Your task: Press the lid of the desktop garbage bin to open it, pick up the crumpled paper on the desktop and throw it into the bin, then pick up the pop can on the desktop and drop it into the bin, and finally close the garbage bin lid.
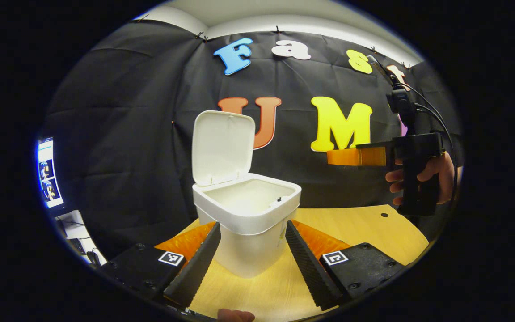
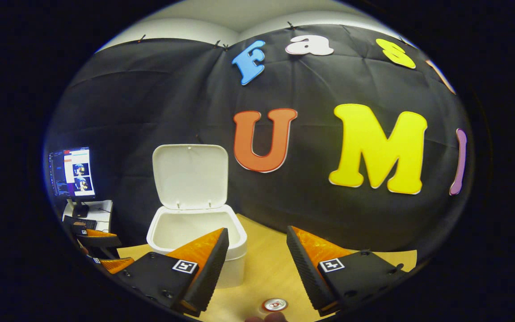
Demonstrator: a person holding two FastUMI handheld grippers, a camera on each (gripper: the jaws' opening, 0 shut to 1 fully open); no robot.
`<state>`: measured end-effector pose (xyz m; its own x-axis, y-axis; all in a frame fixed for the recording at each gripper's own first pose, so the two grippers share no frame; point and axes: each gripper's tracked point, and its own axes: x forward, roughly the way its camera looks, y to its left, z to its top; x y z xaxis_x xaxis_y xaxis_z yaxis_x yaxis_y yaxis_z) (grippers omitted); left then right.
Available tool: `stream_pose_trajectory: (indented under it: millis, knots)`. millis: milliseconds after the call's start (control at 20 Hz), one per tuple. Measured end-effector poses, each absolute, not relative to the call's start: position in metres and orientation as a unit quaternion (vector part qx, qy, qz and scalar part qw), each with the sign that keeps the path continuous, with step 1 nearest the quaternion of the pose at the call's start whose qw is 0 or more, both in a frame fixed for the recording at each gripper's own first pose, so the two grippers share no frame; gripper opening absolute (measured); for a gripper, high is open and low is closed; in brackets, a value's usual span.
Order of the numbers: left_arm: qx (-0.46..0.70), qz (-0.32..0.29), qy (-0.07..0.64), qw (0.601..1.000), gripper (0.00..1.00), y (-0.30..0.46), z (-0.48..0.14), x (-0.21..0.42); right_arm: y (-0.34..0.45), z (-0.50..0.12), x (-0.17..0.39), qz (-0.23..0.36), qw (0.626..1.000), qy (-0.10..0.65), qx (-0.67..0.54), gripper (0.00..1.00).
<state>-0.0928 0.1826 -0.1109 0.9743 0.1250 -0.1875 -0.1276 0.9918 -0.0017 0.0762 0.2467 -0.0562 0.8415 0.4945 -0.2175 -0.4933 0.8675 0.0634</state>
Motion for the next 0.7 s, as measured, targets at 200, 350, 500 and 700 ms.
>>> stream_pose_trajectory:
  millis: [200,350,500,700]
  knots:
    - [0.000,0.008,0.099,0.995,0.96,0.138,-0.123,-0.072,0.175,-0.072,0.066,0.192,0.973,0.125,0.004,0.83]
    - [0.007,-0.028,0.104,0.994,0.96,0.107,-0.142,-0.067,0.130,-0.089,0.047,0.157,0.977,0.143,0.000,0.83]
    - [0.015,-0.056,0.114,0.992,0.96,0.075,-0.169,-0.060,0.087,-0.107,0.032,0.121,0.979,0.164,-0.008,0.83]
    - [0.032,-0.085,0.126,0.988,0.96,0.039,-0.201,-0.047,0.034,-0.126,0.005,0.079,0.979,0.187,-0.019,0.83]
